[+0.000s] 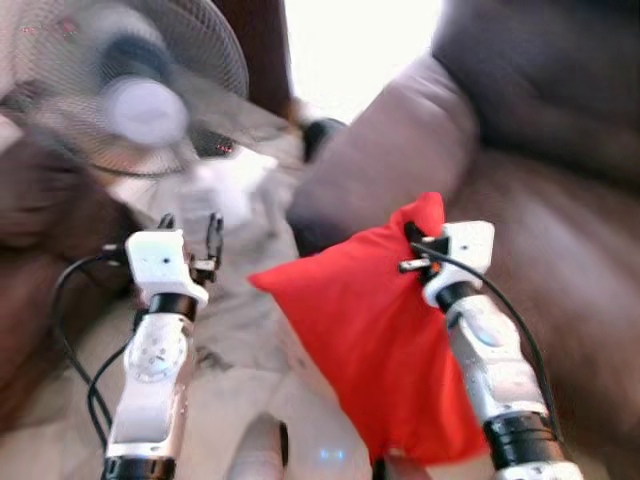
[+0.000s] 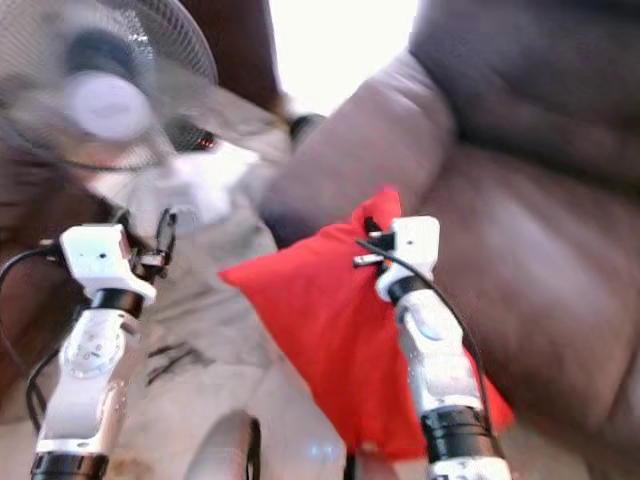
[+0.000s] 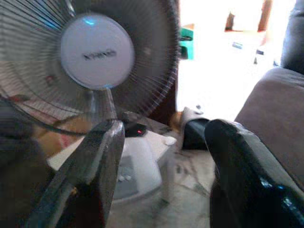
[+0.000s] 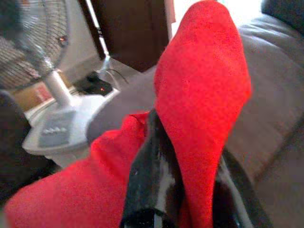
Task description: Move the pillow to the sofa from floor
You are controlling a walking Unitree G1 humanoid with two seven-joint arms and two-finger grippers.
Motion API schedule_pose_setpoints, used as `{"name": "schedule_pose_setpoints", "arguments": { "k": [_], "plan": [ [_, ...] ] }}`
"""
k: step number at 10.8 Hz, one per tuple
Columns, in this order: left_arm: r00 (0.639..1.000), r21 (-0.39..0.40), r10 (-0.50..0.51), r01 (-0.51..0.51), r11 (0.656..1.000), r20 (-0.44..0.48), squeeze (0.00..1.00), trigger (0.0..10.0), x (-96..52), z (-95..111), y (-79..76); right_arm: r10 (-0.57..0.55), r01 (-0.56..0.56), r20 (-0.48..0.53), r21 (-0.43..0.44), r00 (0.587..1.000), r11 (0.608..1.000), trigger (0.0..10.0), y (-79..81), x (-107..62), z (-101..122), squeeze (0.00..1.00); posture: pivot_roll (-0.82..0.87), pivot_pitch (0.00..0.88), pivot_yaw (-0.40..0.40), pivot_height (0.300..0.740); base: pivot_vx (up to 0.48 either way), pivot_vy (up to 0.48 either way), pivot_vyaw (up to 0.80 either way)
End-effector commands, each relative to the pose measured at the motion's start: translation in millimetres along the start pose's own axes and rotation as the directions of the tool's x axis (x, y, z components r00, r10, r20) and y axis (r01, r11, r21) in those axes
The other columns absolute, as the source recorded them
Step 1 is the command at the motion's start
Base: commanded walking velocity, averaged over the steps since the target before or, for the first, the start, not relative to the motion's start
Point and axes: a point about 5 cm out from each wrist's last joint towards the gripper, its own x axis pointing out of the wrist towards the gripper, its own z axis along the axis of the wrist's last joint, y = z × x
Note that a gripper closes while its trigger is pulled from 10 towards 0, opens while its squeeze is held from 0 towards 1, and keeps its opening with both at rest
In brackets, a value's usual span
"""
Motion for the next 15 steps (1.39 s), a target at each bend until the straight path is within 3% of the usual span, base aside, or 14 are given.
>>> {"name": "schedule_pose_setpoints", "arguments": {
  "k": [1,9,11,15],
  "plan": [
    [1.0,-0.003,-0.014,0.014,1.0,-0.009,0.0,10.0,-0.4,-0.6,-3.6,0.007,-0.002,0.143,-0.032,0.99,0.999,10.0,-1.9,3.8,31.5,0.0,0.18,0.172,-0.01,0.74,0.0,0.0,0.0],
    [0.997,-0.064,-0.059,0.055,0.996,-0.049,0.0,10.0,0.8,-4.5,-11.5,0.003,0.0,0.148,-0.018,0.989,1.0,10.0,-4.8,4.0,31.7,0.0,0.18,0.176,-0.005,0.74,0.0,0.0,0.0],
    [0.996,-0.194,-0.033,0.016,0.981,-0.084,0.0,10.0,1.3,-6.8,-12.2,0.022,-0.022,0.158,-0.003,0.987,1.0,10.0,-4.6,4.9,35.0,0.0,0.18,0.178,-0.004,0.74,0.0,0.0,0.0],
    [0.984,-0.401,-0.023,-0.051,0.915,-0.176,0.0,10.0,5.0,-15.1,-13.2,0.207,-0.227,0.186,0.092,0.961,0.97,10.0,-2.5,5.3,54.6,0.0,0.18,0.181,-0.001,0.74,0.0,0.0,0.0]
  ]
}}
